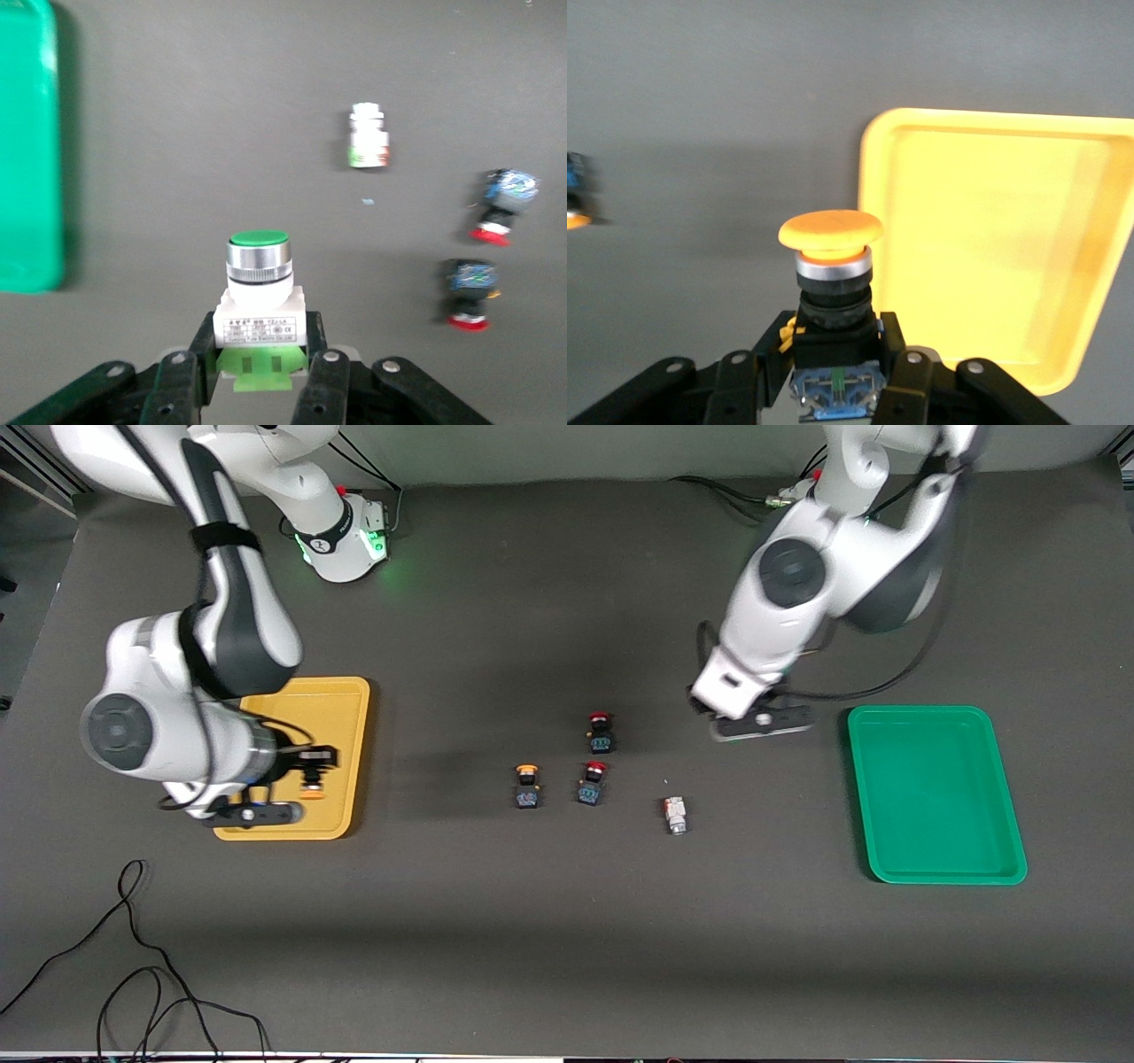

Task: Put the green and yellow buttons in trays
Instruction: 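Carry the orange button to the yellow tray while the left gripper carries green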

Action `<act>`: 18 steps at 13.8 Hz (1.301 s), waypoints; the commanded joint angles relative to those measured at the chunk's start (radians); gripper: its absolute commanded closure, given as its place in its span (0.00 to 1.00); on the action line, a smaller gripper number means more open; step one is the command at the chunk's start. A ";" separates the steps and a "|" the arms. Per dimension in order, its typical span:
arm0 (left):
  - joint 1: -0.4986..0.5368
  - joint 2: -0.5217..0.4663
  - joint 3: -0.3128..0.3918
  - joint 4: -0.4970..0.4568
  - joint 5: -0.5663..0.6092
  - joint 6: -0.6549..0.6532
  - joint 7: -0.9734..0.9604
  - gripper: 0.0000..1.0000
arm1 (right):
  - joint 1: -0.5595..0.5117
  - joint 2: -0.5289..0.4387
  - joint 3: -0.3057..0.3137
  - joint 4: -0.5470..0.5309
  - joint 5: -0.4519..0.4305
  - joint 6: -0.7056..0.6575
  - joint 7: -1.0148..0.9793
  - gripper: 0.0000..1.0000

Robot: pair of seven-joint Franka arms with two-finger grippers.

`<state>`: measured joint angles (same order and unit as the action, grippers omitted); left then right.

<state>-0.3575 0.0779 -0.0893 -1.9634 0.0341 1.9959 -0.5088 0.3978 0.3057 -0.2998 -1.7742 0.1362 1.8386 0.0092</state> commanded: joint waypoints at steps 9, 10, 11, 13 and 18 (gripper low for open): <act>0.508 0.196 -0.006 -0.026 -0.023 0.108 0.615 1.00 | 0.009 0.081 -0.039 -0.450 0.020 0.696 -0.198 1.00; 0.515 0.247 -0.004 -0.026 -0.022 0.169 0.615 1.00 | 0.009 0.095 -0.038 -0.450 0.049 0.696 -0.199 1.00; 0.544 0.288 -0.004 -0.026 -0.016 0.217 0.615 1.00 | 0.013 0.102 -0.038 -0.449 0.066 0.694 -0.199 0.95; 0.558 0.373 -0.006 -0.025 -0.016 0.306 0.612 1.00 | 0.016 0.098 -0.039 -0.446 0.068 0.679 -0.199 0.24; 0.557 0.388 -0.006 -0.020 -0.026 0.305 0.535 0.25 | 0.016 -0.022 -0.045 -0.343 0.068 0.394 -0.186 0.00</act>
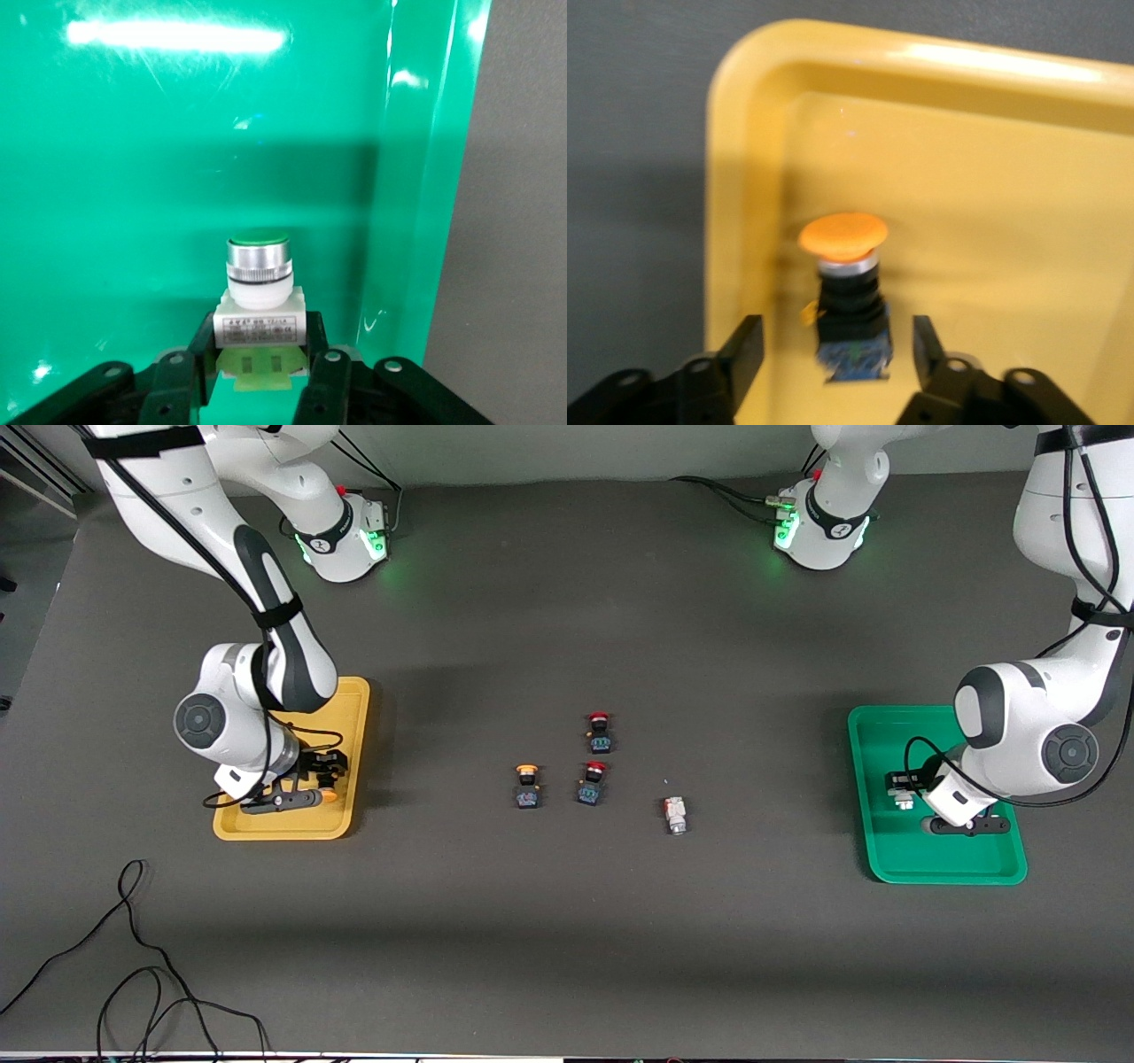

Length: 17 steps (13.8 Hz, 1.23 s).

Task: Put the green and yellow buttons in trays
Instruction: 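Carry the orange button to the yellow tray while the left gripper carries green, then release both buttons in the trays and return both grippers to the cluster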

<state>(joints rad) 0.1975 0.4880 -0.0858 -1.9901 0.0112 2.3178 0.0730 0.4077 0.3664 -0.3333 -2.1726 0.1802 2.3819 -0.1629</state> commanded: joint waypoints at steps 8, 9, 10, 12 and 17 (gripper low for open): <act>-0.013 -0.172 -0.022 0.065 -0.002 -0.136 -0.053 0.02 | 0.017 -0.089 0.087 0.435 0.090 -0.550 0.308 0.00; -0.027 -0.192 -0.028 0.092 -0.003 -0.165 -0.053 0.02 | 0.026 -0.071 0.121 0.450 0.096 -0.537 0.371 0.00; -0.050 -0.206 -0.031 0.120 -0.003 -0.182 -0.056 0.02 | 0.057 -0.046 0.135 0.477 0.096 -0.523 0.437 0.00; -0.111 -0.220 -0.031 0.148 -0.003 -0.184 -0.059 0.02 | 0.135 0.038 0.135 0.568 0.097 -0.501 0.555 0.00; -0.318 -0.204 -0.034 0.180 -0.007 -0.166 -0.295 0.02 | 0.272 0.213 0.135 0.642 0.156 -0.314 0.695 0.01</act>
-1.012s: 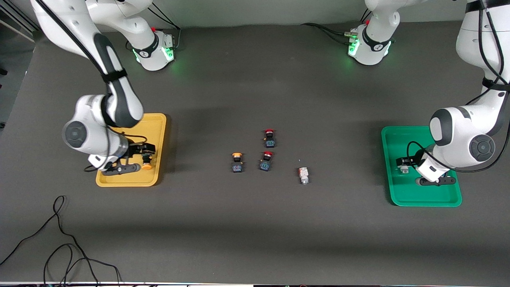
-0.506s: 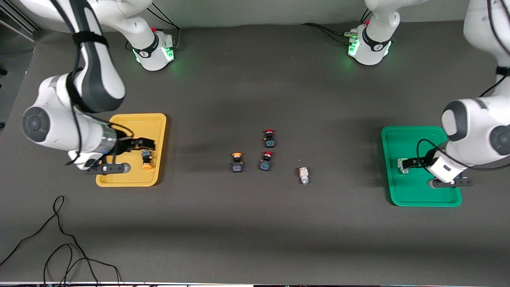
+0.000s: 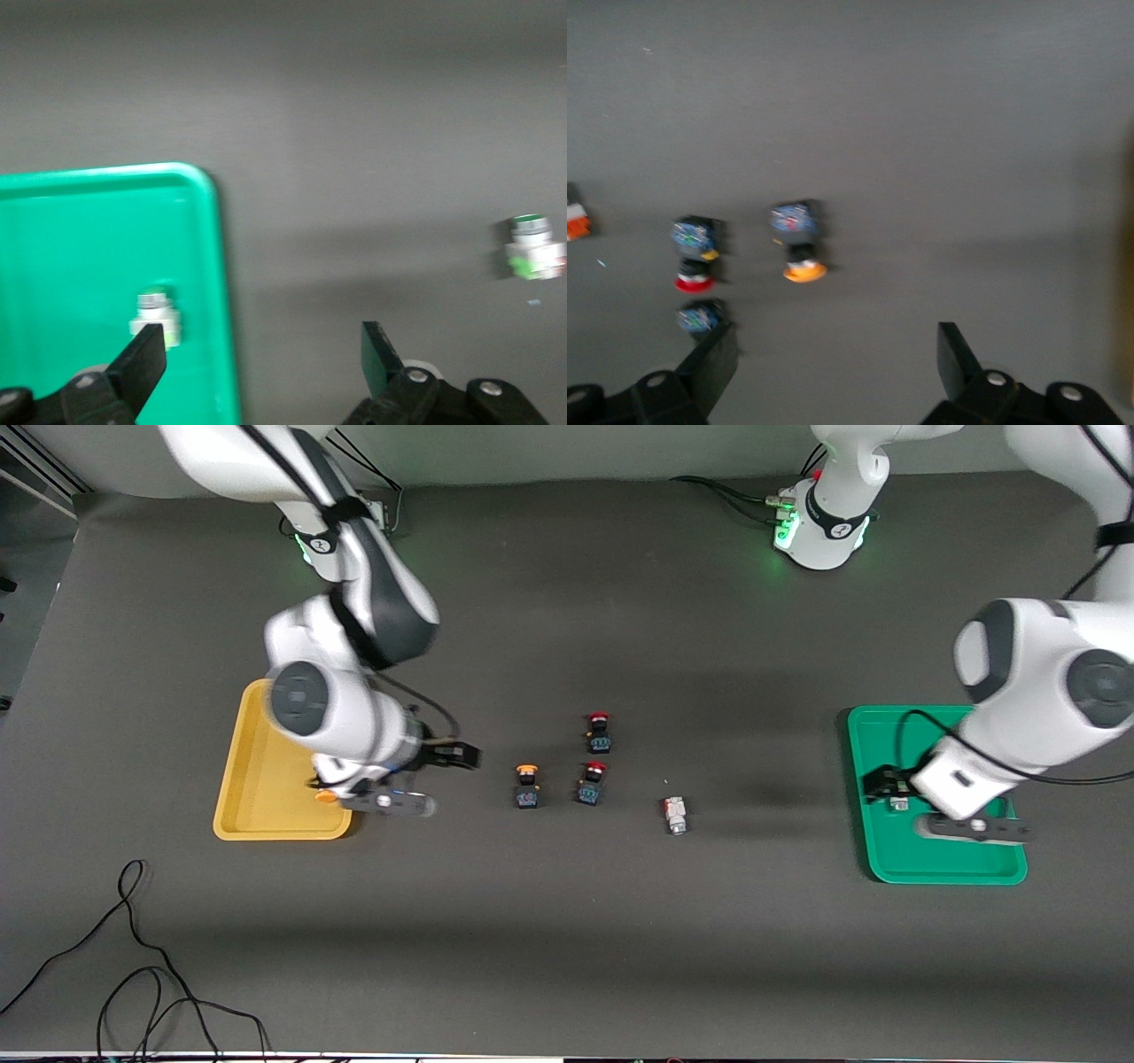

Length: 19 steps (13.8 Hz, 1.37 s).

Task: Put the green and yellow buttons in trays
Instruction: 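Release both buttons in the trays and return both grippers to the cluster, then grasp the second orange button with the right gripper while the left grasps green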

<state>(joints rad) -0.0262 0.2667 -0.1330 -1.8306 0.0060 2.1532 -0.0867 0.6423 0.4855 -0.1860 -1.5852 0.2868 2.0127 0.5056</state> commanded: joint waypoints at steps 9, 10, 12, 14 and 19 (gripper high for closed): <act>-0.383 0.112 0.013 0.077 0.012 0.031 -0.620 0.02 | 0.139 0.317 -0.012 0.040 0.057 0.353 0.083 0.02; -0.397 0.130 0.013 0.091 0.014 0.033 -0.640 0.02 | 0.139 0.320 -0.012 0.040 0.057 0.357 0.083 0.06; -0.425 0.164 0.015 0.108 0.032 0.033 -0.680 0.02 | 0.139 0.324 -0.012 0.037 0.055 0.359 0.083 0.28; -0.436 0.207 0.015 0.113 0.081 0.062 -0.686 0.02 | 0.139 0.324 -0.012 0.036 0.055 0.357 0.082 1.00; -0.445 0.308 0.018 0.106 0.088 0.129 -0.705 0.02 | 0.149 0.297 -0.020 0.040 0.054 0.353 0.086 1.00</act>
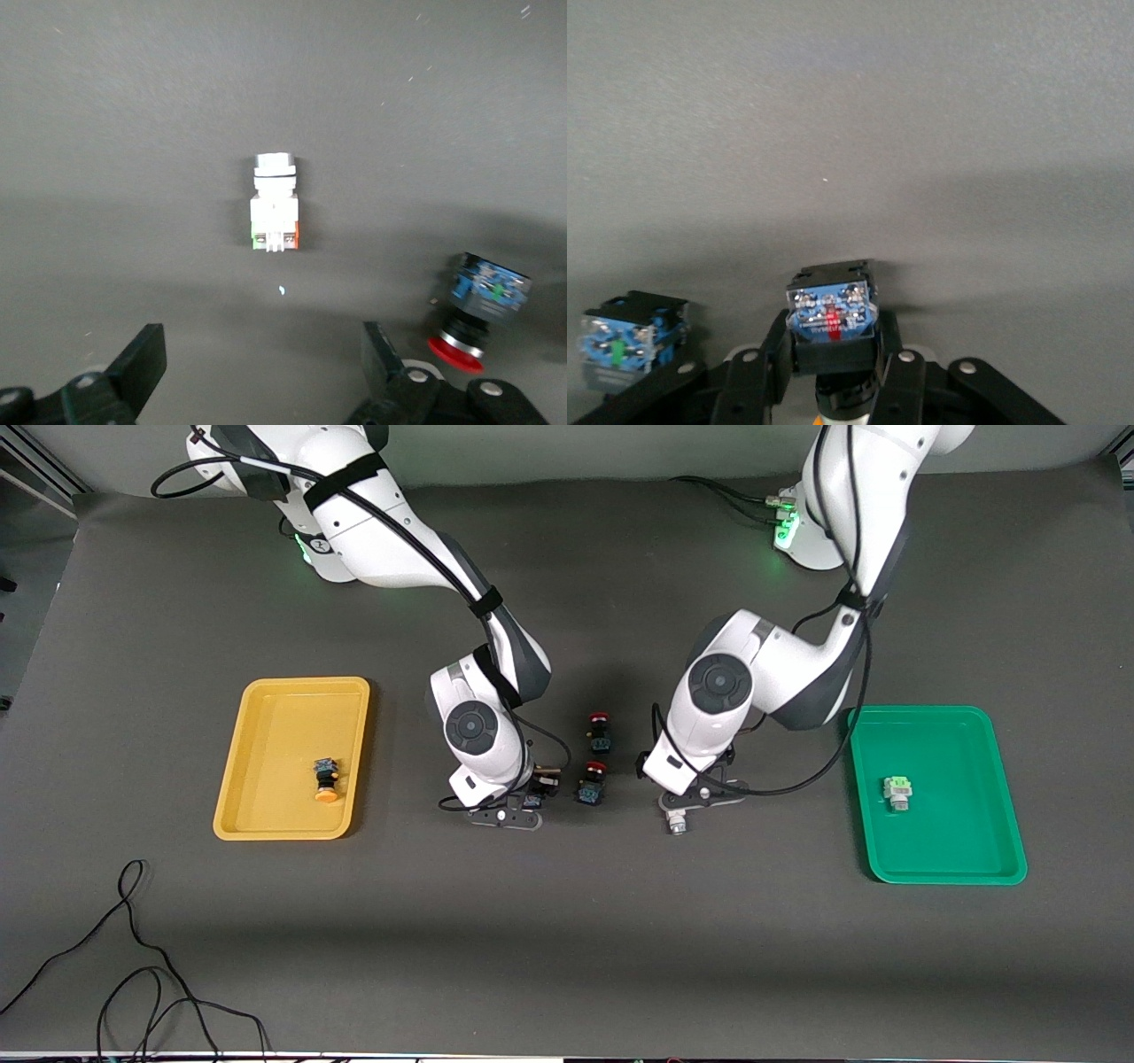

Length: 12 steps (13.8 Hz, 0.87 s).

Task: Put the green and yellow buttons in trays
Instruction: 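Grasp the second orange button with the right gripper while the left grasps green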

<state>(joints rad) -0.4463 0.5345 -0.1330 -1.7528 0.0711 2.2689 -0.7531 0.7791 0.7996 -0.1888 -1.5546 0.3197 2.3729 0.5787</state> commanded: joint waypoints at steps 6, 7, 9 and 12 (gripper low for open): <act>-0.020 0.128 0.023 0.027 0.023 0.125 -0.042 0.02 | 0.000 -0.267 -0.141 0.007 0.009 -0.343 -0.010 1.00; -0.020 0.136 0.023 0.027 0.023 0.135 -0.040 0.02 | 0.000 -0.307 -0.182 0.007 0.009 -0.419 -0.048 1.00; -0.018 0.140 0.023 0.027 0.023 0.149 -0.040 0.05 | 0.002 -0.382 -0.283 0.005 0.009 -0.554 -0.178 1.00; -0.017 0.148 0.026 0.027 0.023 0.164 -0.038 0.38 | 0.005 -0.441 -0.427 -0.019 0.007 -0.655 -0.377 1.00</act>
<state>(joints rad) -0.4486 0.6696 -0.1216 -1.7442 0.0727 2.4194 -0.7634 0.7707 0.3970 -0.5465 -1.5227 0.3190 1.7456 0.3158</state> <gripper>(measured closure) 0.106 0.581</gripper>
